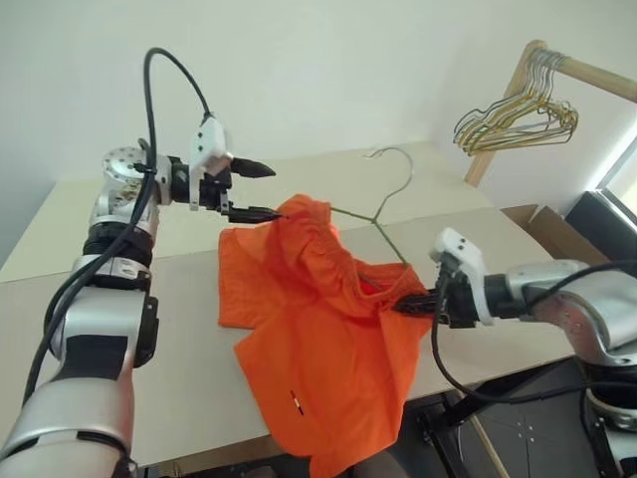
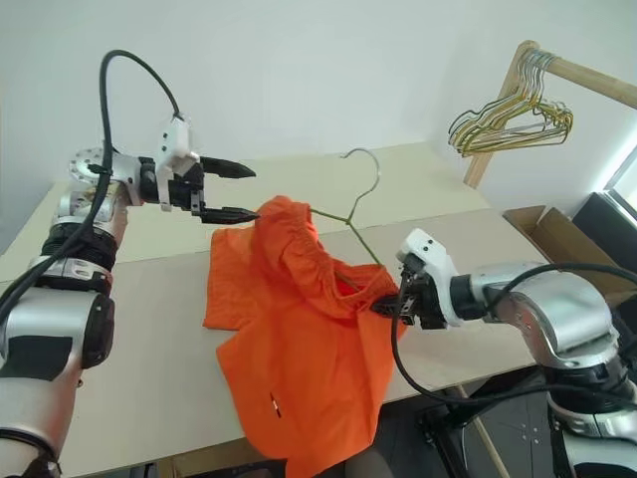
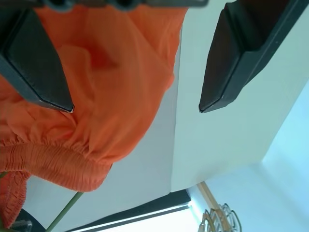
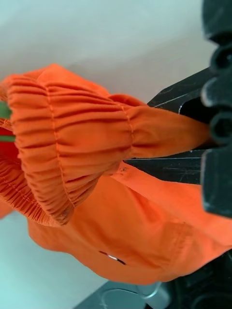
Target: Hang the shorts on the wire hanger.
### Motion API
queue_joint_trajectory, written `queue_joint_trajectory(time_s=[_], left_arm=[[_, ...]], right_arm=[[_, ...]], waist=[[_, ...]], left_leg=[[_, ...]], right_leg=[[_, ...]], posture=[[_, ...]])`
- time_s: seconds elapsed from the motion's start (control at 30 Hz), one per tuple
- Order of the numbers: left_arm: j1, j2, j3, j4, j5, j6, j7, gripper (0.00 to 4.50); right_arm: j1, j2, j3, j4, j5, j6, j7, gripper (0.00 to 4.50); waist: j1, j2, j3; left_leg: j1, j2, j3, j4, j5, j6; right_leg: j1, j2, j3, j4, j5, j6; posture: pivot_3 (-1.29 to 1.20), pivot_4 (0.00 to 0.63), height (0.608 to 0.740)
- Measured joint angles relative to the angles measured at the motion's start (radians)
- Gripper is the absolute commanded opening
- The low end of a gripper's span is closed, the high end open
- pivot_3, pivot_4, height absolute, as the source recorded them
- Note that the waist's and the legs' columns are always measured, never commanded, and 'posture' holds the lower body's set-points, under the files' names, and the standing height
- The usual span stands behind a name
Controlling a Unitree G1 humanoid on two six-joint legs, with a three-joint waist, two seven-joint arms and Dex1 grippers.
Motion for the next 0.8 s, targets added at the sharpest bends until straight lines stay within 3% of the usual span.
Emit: queue_joint_trajectory(time_s=[0.17, 0.37, 0.63, 0.8], left_arm=[[0.151, -0.084, 0.122, -0.415, -0.188, 0.297, 0.183, 4.48], [0.301, -0.211, 0.157, -0.857, -0.385, 0.563, 0.426, 4.48], [0.309, -0.227, 0.173, -0.976, -0.504, 0.658, 0.524, 4.48], [0.309, -0.216, 0.172, -0.970, -0.508, 0.659, 0.521, 4.48]], right_arm=[[0.063, 0.088, -0.208, -0.076, 0.007, 0.159, -0.151, 0.00], [0.070, 0.220, -0.409, -0.121, -0.034, 0.233, -0.397, 0.00], [0.083, 0.295, -0.587, -0.128, -0.015, 0.233, -0.675, 0.00], [-0.006, 0.313, -0.711, -0.058, -0.036, 0.233, -0.901, 0.00]], waist=[[0.001, 0.000, -0.001], [-0.004, 0.001, -0.006], [-0.013, 0.015, -0.015], [-0.031, 0.018, -0.017]], left_leg=[[0.000, -0.003, 0.000, 0.000, 0.000, 0.000], [0.002, -0.004, 0.000, 0.001, 0.000, -0.001], [0.008, -0.006, 0.001, 0.000, 0.000, -0.001], [0.026, -0.007, 0.001, -0.006, -0.001, 0.001]], right_leg=[[0.000, -0.005, 0.001, 0.002, 0.000, 0.001], [0.002, -0.008, 0.002, 0.002, 0.000, 0.002], [0.008, -0.007, 0.003, -0.002, -0.001, 0.003], [0.029, -0.008, 0.003, -0.012, -0.002, 0.006]], posture=[[-0.20, 0.000, 0.740], [-0.22, 0.000, 0.740], [-0.25, 0.000, 0.740], [-0.26, 0.000, 0.740]])
